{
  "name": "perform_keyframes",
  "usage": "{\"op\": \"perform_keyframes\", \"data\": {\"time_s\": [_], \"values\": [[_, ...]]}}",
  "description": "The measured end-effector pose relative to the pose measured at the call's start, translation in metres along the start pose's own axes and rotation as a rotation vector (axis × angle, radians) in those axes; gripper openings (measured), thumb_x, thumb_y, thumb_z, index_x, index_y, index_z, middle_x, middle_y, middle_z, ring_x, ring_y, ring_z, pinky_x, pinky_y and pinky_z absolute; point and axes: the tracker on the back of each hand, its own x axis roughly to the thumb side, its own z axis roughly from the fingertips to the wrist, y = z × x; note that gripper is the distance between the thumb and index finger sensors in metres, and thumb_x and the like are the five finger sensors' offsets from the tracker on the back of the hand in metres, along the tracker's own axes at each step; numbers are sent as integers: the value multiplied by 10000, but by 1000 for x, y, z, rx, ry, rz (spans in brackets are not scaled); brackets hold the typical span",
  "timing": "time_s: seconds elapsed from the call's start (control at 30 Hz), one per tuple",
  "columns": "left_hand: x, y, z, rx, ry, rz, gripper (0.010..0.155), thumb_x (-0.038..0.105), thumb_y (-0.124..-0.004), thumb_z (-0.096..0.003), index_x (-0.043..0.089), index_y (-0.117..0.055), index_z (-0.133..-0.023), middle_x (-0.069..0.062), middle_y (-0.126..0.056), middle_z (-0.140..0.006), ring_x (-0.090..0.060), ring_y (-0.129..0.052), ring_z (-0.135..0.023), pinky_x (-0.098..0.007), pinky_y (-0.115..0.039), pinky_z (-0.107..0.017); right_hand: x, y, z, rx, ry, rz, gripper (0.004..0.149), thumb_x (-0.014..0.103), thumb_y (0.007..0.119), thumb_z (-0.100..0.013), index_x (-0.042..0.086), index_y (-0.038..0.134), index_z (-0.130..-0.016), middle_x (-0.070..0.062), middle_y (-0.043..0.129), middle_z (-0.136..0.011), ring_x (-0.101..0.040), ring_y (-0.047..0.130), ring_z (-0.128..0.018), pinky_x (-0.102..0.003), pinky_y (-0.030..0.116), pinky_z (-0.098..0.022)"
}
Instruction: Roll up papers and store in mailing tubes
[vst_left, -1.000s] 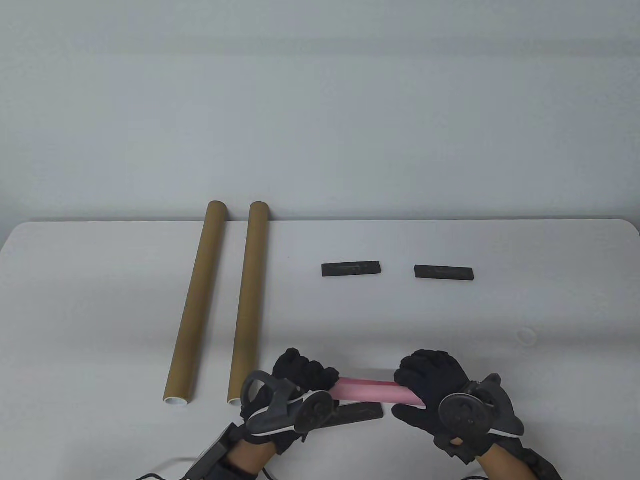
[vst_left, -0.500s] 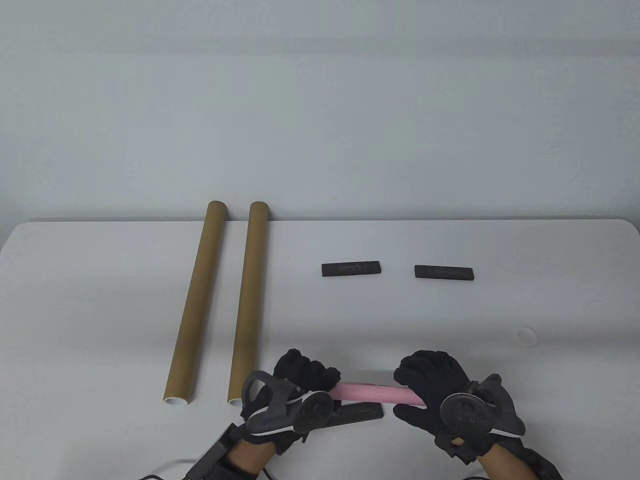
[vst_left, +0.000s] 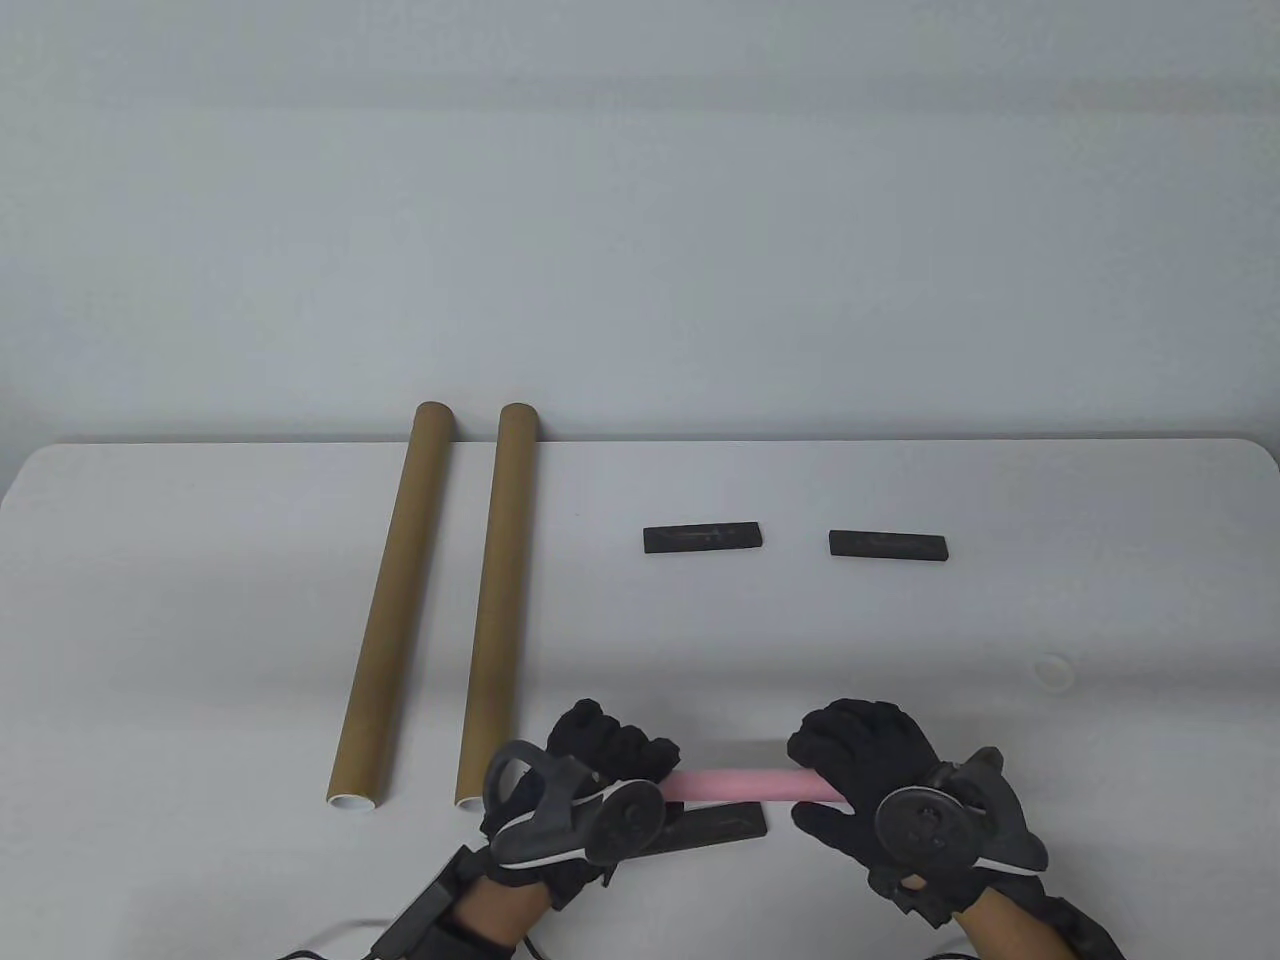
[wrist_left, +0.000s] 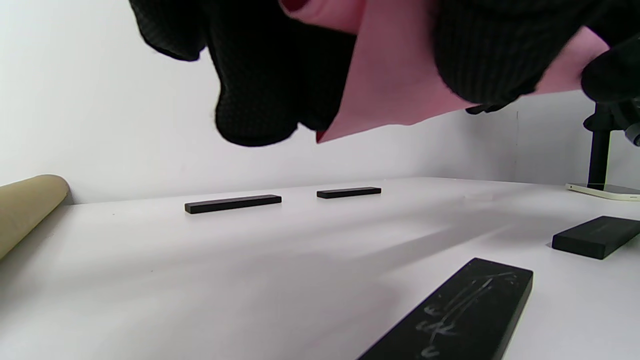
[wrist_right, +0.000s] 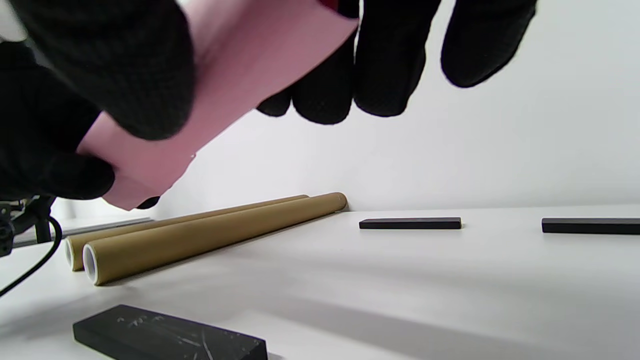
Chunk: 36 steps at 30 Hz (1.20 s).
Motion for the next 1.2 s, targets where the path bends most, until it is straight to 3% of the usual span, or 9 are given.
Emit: {"op": "perform_keyframes", "data": {"time_s": [0.2, 0.4, 0.63, 0.7, 0.8, 0.9, 1.0, 1.1, 1.2], "values": [[4, 4, 2, 44, -3, -36, 631, 582, -799, -369, 316, -703, -933, 46, -866, -814, -183, -933, -754, -524, -630, -724, -1, 3, -2, 37, -3, -86, 563, 614, 808, -432, 181, 956, -759, -89, 978, -818, -407, 953, -817, -677, 715, -653], [2, 2, 1, 14, -4, -3, 593, 627, -787, -349, 316, -797, -854, 84, -962, -661, -137, -1017, -610, -503, -672, -714, -1, -2, 1, -25, 6, -17, 655, 570, 895, -412, 185, 828, -938, -100, 833, -993, -446, 820, -949, -700, 664, -679], [4, 3, 2, 46, -2, -41, 638, 578, -823, -364, 314, -704, -932, 46, -876, -815, -186, -943, -755, -534, -605, -728, -2, 1, -1, 22, 4, -76, 563, 626, 810, -426, 187, 964, -743, -81, 985, -804, -407, 947, -827, -674, 719, -653], [4, 4, 2, 49, -7, -24, 594, 584, -817, -364, 321, -754, -892, 70, -923, -730, -158, -982, -680, -527, -617, -726, -3, 0, 0, 5, 13, -86, 599, 643, 796, -421, 181, 952, -768, -92, 969, -830, -416, 927, -848, -676, 713, -656], [3, 1, 1, 20, -8, -14, 596, 623, -796, -350, 320, -794, -863, 91, -967, -650, -132, -1024, -600, -521, -626, -727, -4, 0, 0, 8, 23, -39, 699, 605, 865, -414, 166, 794, -953, -121, 802, -1009, -471, 799, -950, -698, 660, -676], [2, 0, 1, 19, 0, -7, 616, 627, -792, -349, 317, -777, -881, 85, -958, -677, -142, -1014, -631, -523, -622, -728, -2, -1, 0, -7, 16, -8, 596, 542, 882, -433, 201, 826, -919, -94, 840, -980, -445, 819, -948, -692, 664, -682], [4, 1, 2, 40, -10, -36, 659, 607, -806, -356, 317, -703, -938, 51, -884, -819, -185, -953, -758, -533, -600, -731, -3, 0, -2, 17, 14, -37, 551, 595, 834, -435, 190, 929, -796, -85, 948, -859, -420, 904, -876, -681, 700, -661], [5, 5, 2, 63, -10, -40, 628, 593, -816, -360, 322, -725, -919, 69, -905, -761, -163, -971, -706, -529, -606, -729, -4, 1, -2, 35, 15, -89, 565, 639, 791, -426, 183, 983, -698, -85, 1010, -762, -407, 968, -796, -671, 731, -638], [5, 2, 2, 31, -24, -26, 593, 624, -810, -345, 324, -807, -856, 98, -980, -631, -125, -1037, -580, -523, -625, -729, -6, 2, -1, 43, 15, -88, 648, 644, 823, -413, 172, 900, -850, -111, 916, -900, -443, 888, -879, -686, 699, -653]]}}
